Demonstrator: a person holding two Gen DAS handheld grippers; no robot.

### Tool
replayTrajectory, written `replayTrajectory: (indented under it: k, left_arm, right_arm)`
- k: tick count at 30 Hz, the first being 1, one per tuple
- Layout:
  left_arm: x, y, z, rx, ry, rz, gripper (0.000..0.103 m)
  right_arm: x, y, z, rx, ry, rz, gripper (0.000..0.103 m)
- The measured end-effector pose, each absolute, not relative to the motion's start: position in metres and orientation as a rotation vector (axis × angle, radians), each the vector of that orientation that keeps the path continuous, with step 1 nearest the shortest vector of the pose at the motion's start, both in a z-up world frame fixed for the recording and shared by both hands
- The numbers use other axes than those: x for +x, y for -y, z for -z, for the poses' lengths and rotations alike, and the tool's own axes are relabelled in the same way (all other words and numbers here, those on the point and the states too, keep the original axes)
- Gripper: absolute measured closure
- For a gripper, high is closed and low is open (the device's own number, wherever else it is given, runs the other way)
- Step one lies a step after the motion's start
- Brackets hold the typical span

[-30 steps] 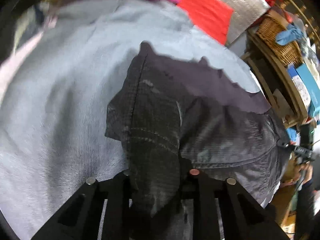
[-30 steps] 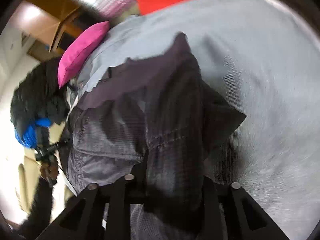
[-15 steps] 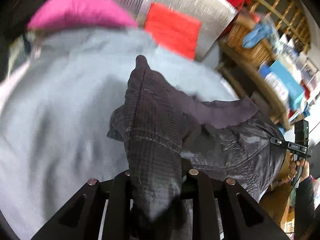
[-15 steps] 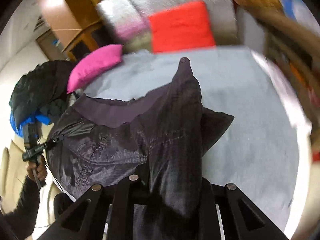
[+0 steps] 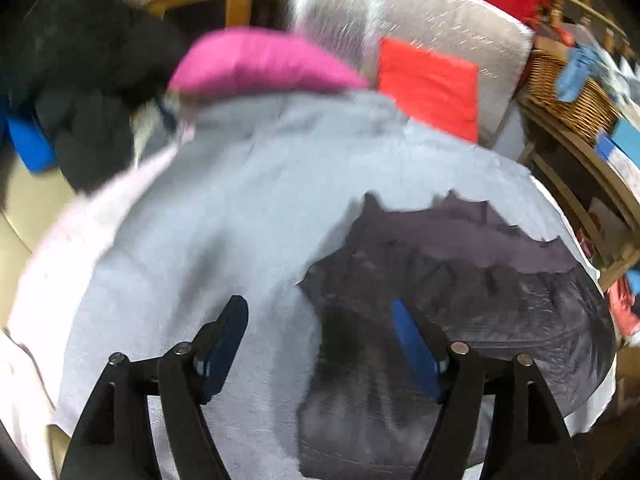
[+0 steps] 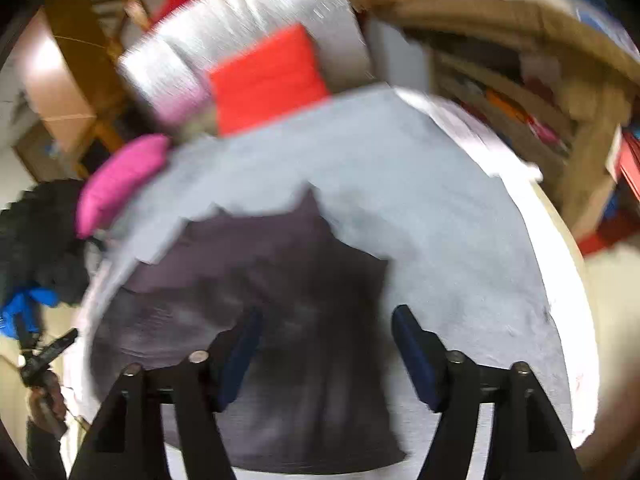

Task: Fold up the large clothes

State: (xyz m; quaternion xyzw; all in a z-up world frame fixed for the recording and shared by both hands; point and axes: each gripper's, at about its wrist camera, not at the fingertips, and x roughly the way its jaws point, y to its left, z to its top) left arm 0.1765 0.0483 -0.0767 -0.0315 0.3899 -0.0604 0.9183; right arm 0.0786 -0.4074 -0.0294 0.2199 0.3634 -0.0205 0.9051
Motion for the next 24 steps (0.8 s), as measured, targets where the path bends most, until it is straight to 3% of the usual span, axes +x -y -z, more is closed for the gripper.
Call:
replayTrajectory:
  k: [5,11,18,24]
  left_arm:
    - [0.129,-0.010,0.086,0.055,-0.722,0.106,0.023]
    - [0.124,0.020,0.137,0.156,-0.865,0.061,0.023]
    - [0.112,0.022,0.119,0.133,-0.833,0.087,0.023]
    - [0.115,0.026,0.122,0.118,-0.851,0.095,0.023]
  right_arm:
    - [0.080,0.345,0.031,0.359,-0.705,-0.017,0.024]
    - [0.105,0.326,0.099,0.263,-0.874,0.143,0.024]
    - [0.119,0.284,0.051,0.166,-0.823,0.071,0.024]
    - [0.163,0.233,0.070,0.009,-0.952,-0.003,0.024]
